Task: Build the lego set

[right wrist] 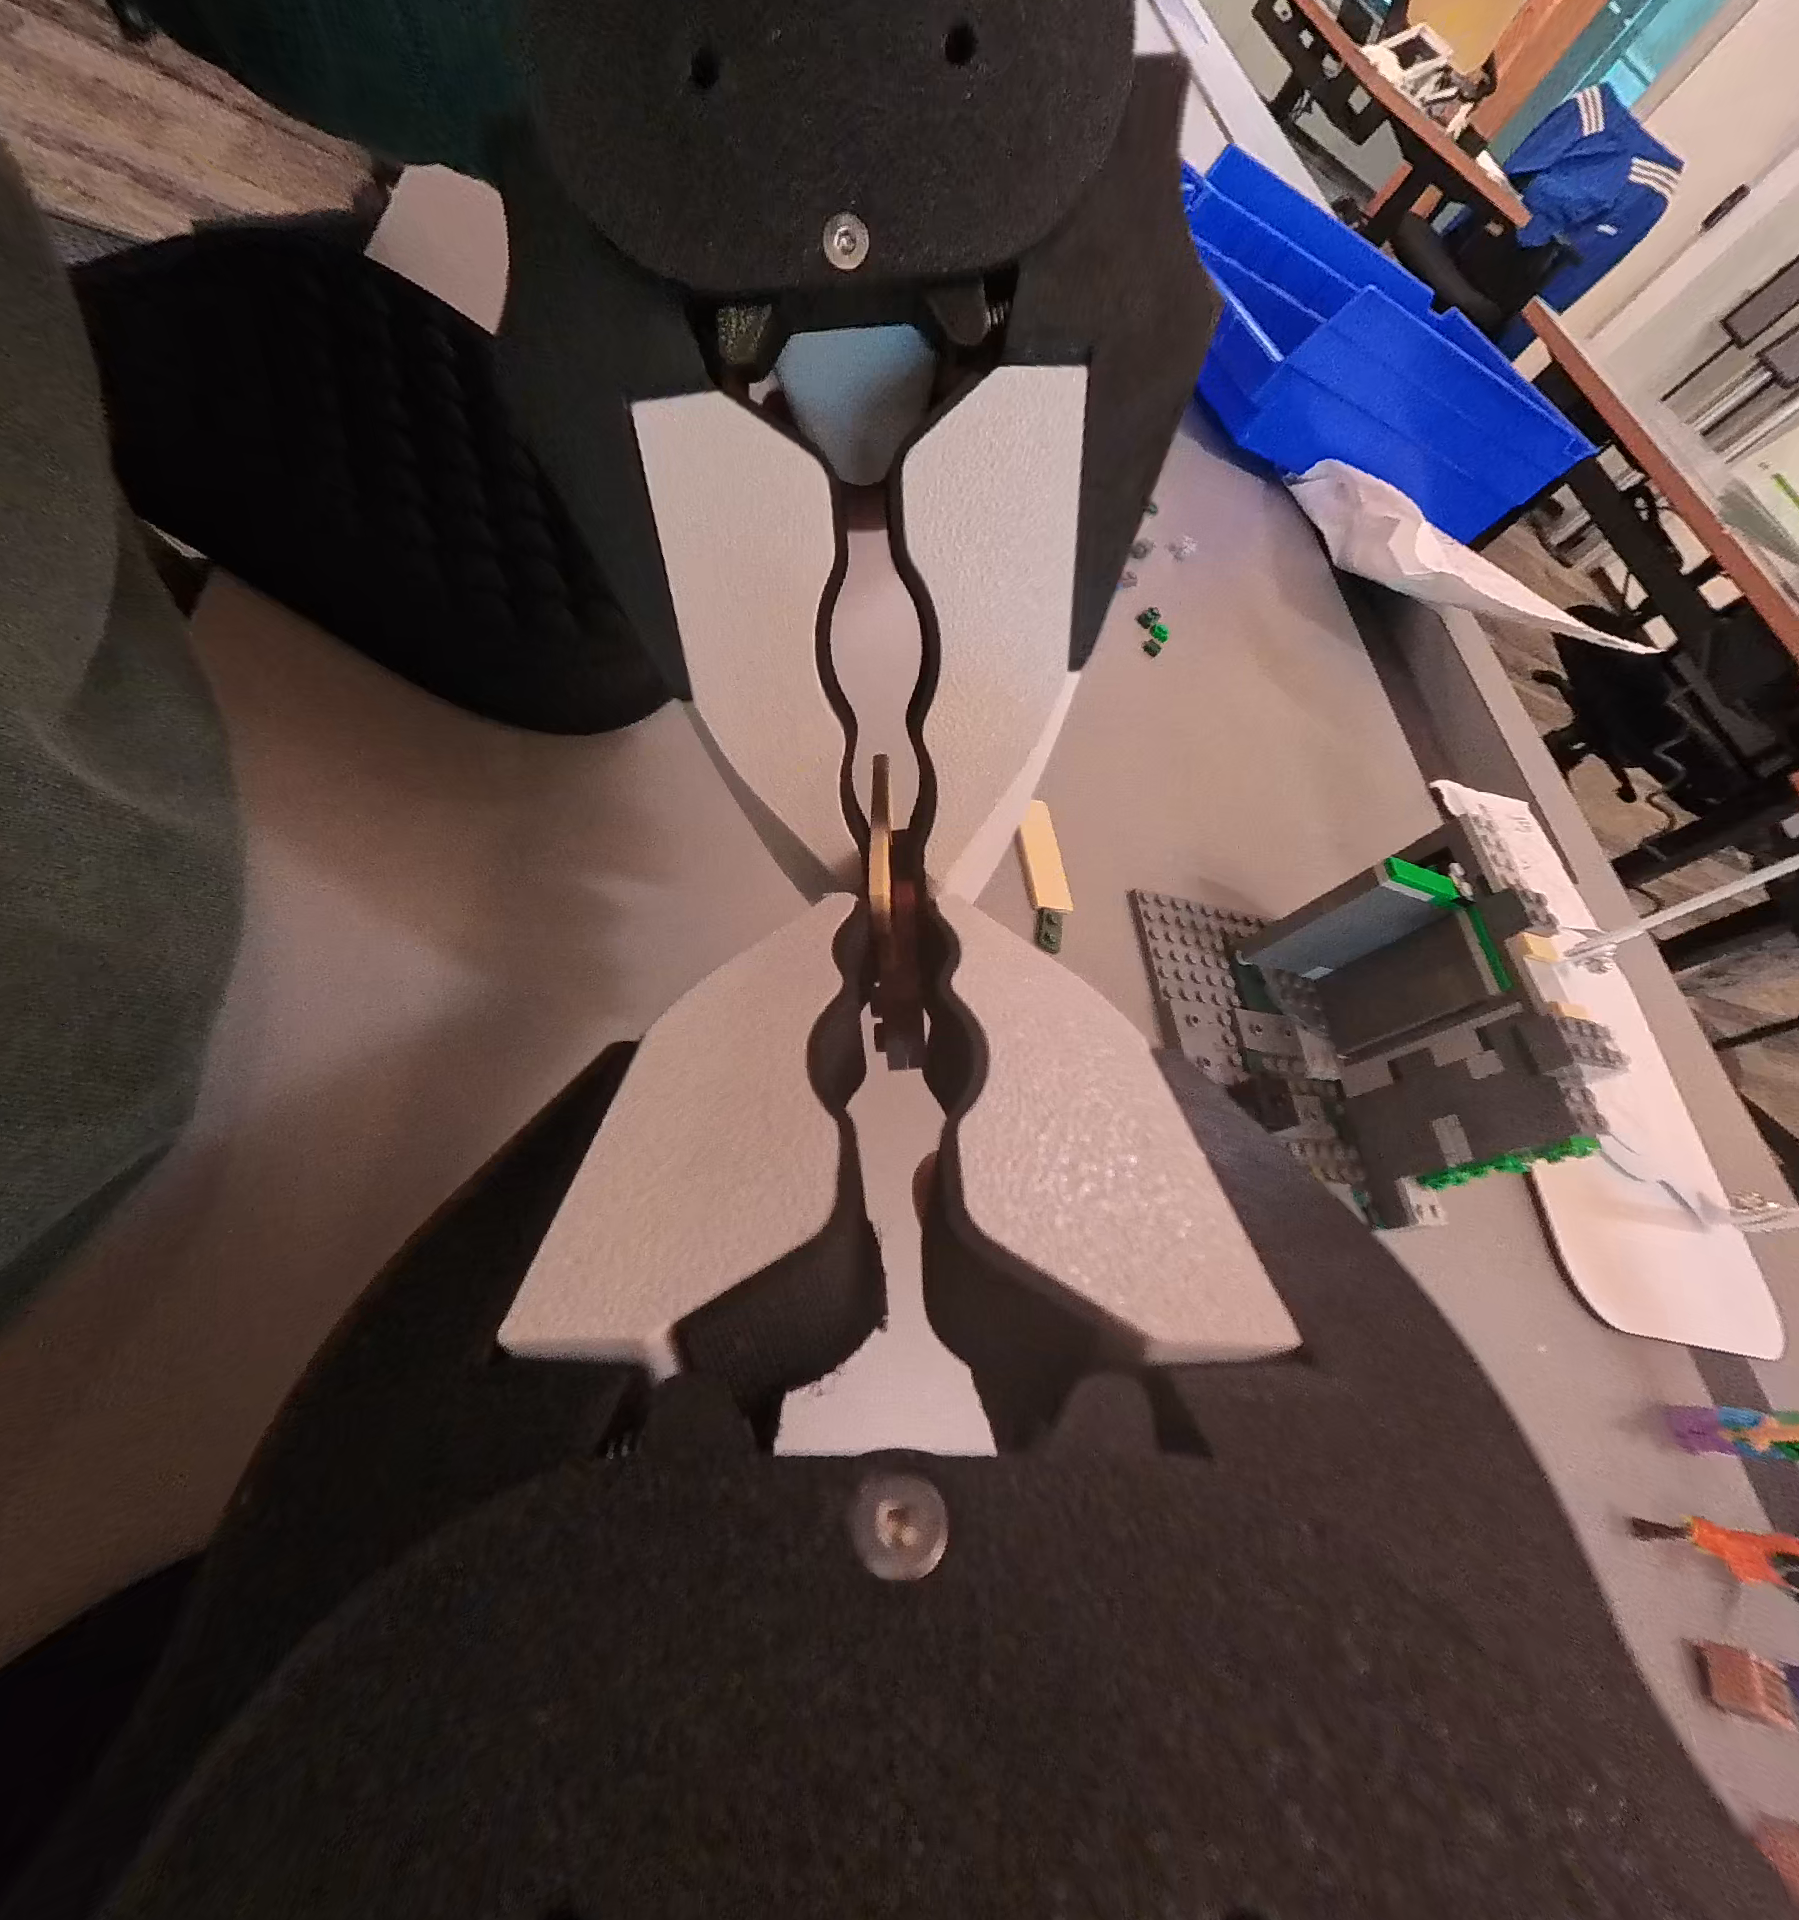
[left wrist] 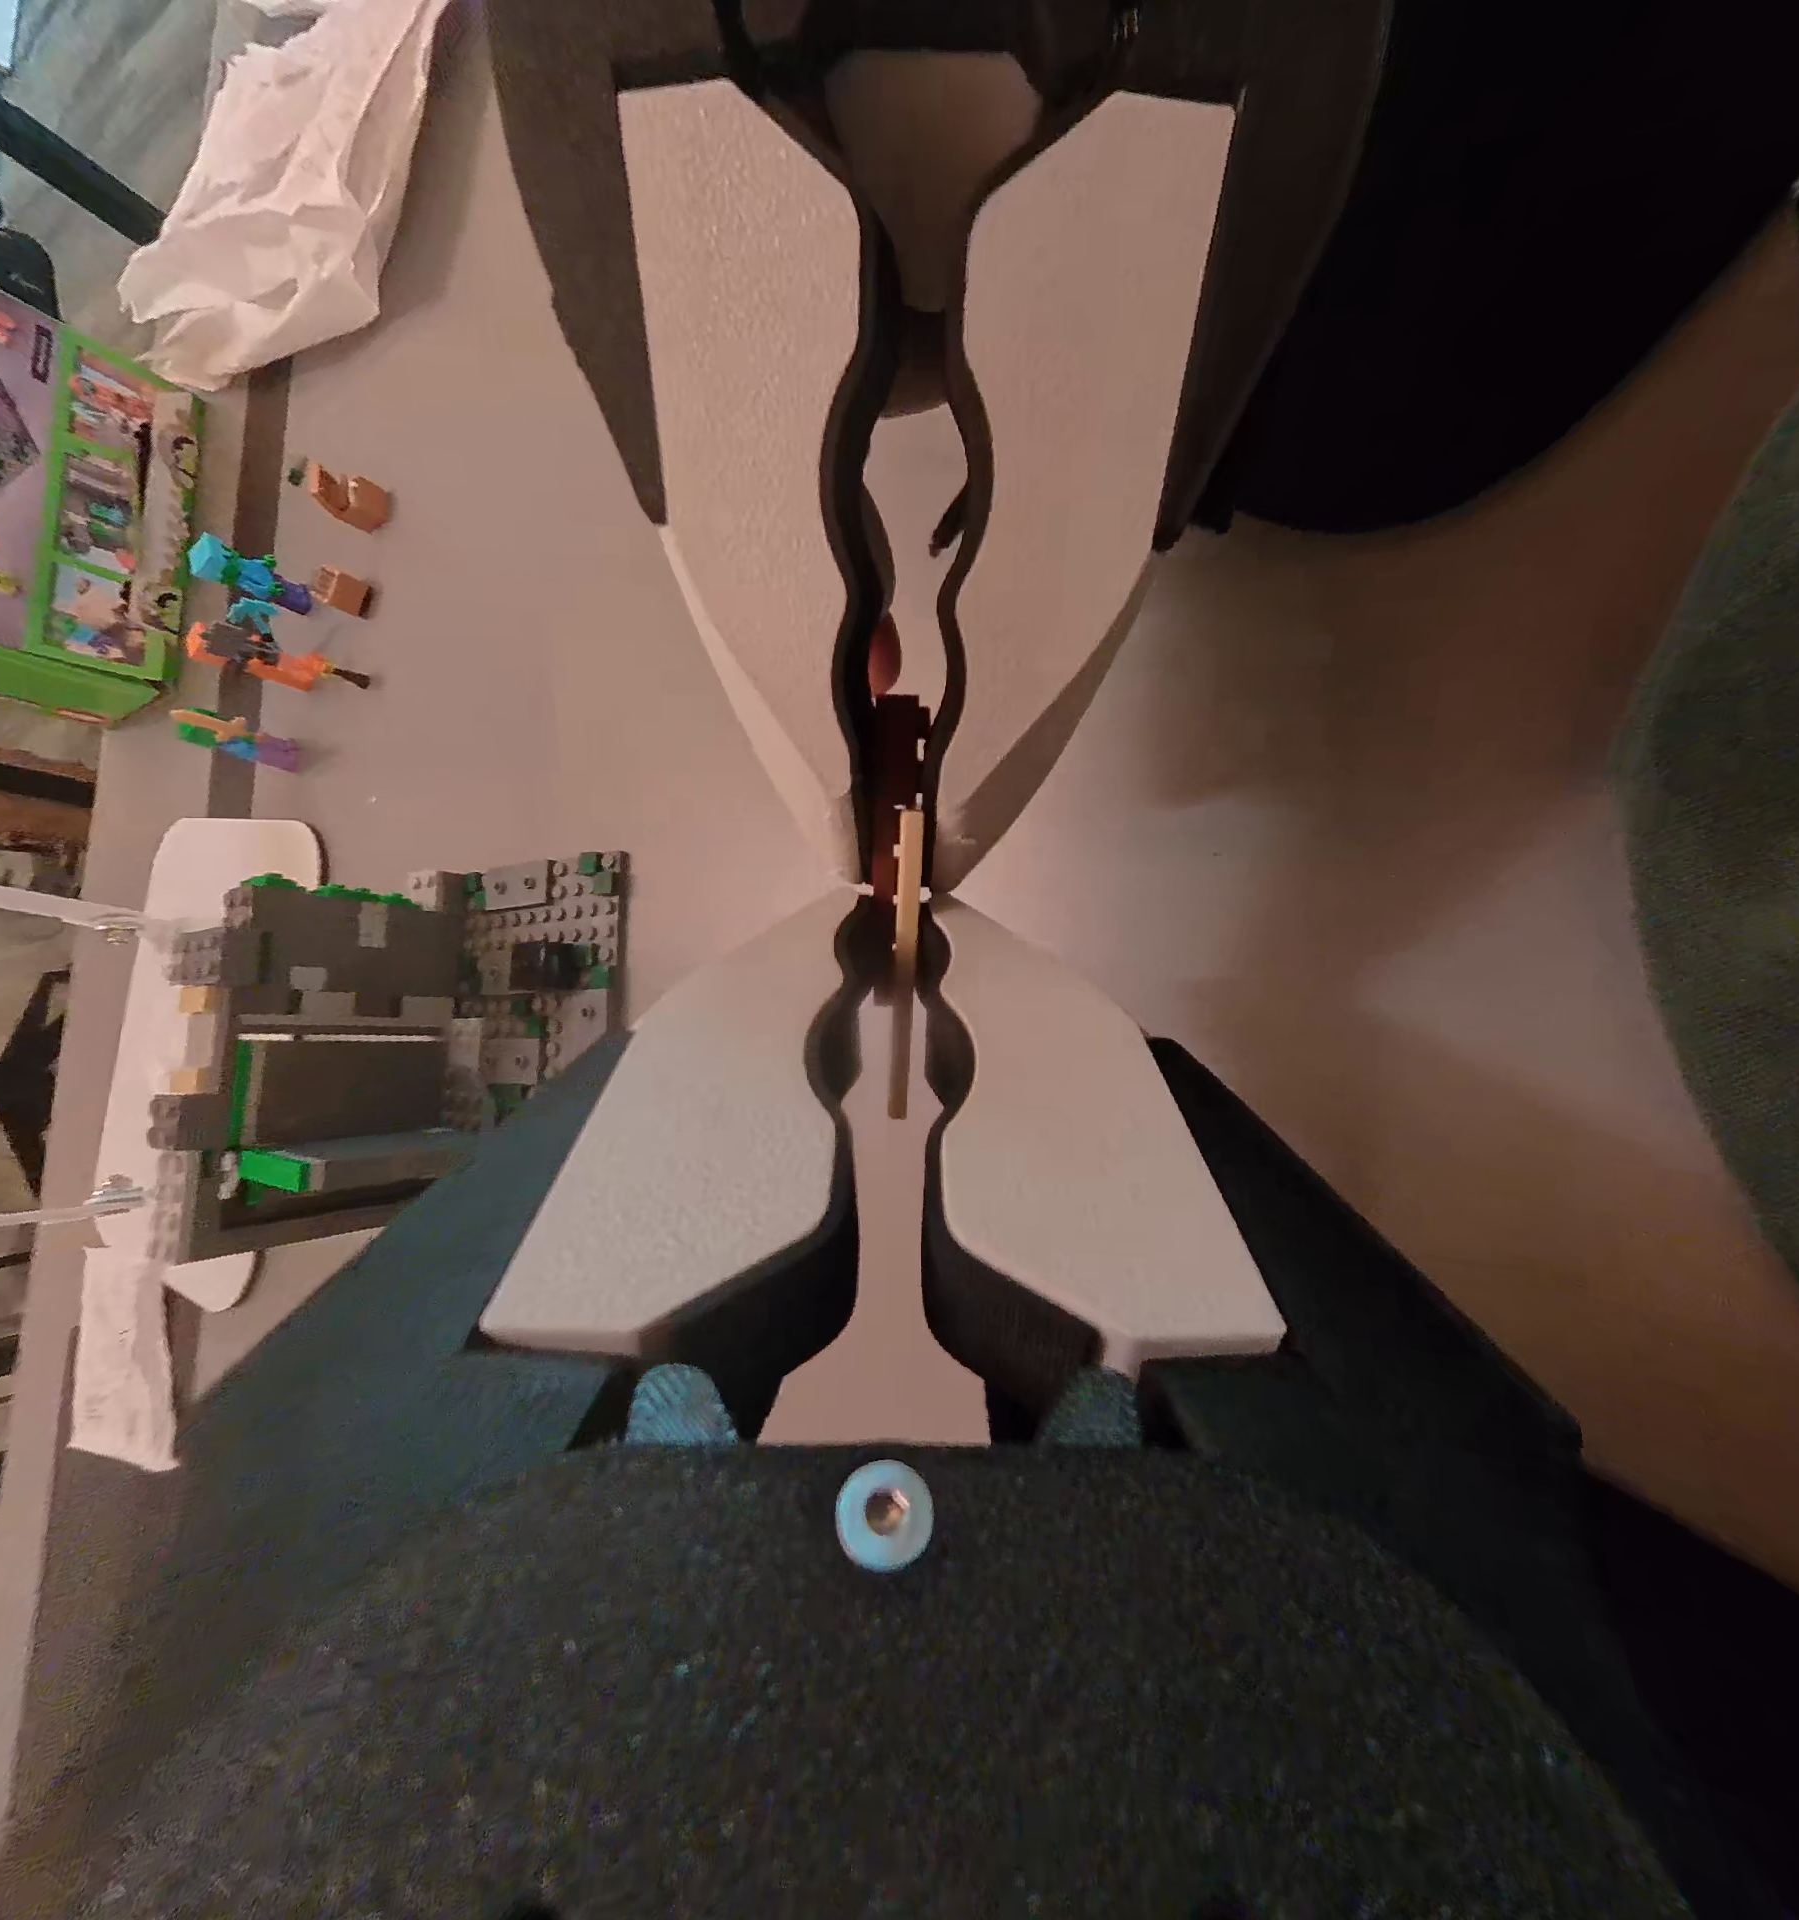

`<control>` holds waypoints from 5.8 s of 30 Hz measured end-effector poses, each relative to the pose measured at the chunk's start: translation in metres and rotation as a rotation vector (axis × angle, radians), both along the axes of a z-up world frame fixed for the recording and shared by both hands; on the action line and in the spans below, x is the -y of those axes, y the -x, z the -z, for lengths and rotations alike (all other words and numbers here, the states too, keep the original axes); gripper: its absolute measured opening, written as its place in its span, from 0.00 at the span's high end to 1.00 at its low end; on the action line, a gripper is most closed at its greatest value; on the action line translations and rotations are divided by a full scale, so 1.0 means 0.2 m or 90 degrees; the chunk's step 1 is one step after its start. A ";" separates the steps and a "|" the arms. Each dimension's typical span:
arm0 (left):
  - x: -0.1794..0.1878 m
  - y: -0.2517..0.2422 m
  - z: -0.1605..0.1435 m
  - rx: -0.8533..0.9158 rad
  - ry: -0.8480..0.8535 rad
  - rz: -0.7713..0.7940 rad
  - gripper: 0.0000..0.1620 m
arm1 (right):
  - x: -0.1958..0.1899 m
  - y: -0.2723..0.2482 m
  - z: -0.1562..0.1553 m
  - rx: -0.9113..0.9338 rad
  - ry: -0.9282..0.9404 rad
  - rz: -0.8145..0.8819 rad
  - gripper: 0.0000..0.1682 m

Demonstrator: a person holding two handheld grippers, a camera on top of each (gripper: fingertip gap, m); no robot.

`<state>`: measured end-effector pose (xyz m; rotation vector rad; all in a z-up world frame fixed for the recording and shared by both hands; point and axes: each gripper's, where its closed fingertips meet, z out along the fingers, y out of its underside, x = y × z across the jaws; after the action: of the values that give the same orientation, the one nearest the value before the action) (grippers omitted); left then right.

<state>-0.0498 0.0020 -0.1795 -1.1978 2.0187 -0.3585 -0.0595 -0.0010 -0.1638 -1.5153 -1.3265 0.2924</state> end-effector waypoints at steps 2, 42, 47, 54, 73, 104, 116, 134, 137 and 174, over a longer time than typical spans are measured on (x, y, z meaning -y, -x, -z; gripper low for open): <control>0.01 0.00 0.00 0.004 0.021 0.001 0.96 | 0.01 0.00 0.00 -0.018 0.016 -0.004 0.96; 0.05 -0.01 -0.03 0.055 0.111 0.042 0.96 | 0.04 -0.02 0.01 -0.001 0.092 -0.017 0.95; 0.06 0.00 0.00 0.040 0.100 0.041 0.96 | 0.05 -0.01 0.03 0.017 0.084 -0.022 0.95; 0.06 0.01 0.01 0.039 0.105 0.030 0.96 | 0.06 -0.01 0.04 0.025 0.063 -0.020 0.95; -0.06 0.05 -0.01 0.125 0.039 -0.035 0.83 | -0.03 -0.12 -0.01 -0.333 0.526 0.055 0.96; -0.02 0.00 -0.15 0.250 0.826 -0.073 0.94 | -0.05 -0.17 -0.08 -0.129 0.171 -0.038 0.80; -0.10 0.04 -0.06 0.191 0.631 -0.097 0.86 | -0.10 -0.21 0.05 -0.007 0.191 -0.049 0.90; -0.64 0.32 0.36 -0.194 0.215 -0.157 0.85 | -0.31 -0.32 0.41 0.094 0.351 0.020 0.90; -0.62 0.32 0.36 -0.222 0.234 -0.141 0.89 | -0.32 -0.32 0.42 0.108 0.353 0.018 0.90; -0.32 -0.13 0.34 -0.241 0.225 -0.033 0.91 | -0.25 -0.26 0.34 0.099 0.220 0.014 0.88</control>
<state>-0.0248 0.0660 -0.2465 -1.6327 2.3041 -0.5105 -0.0084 0.0499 -0.2314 -1.8720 -1.4331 0.4122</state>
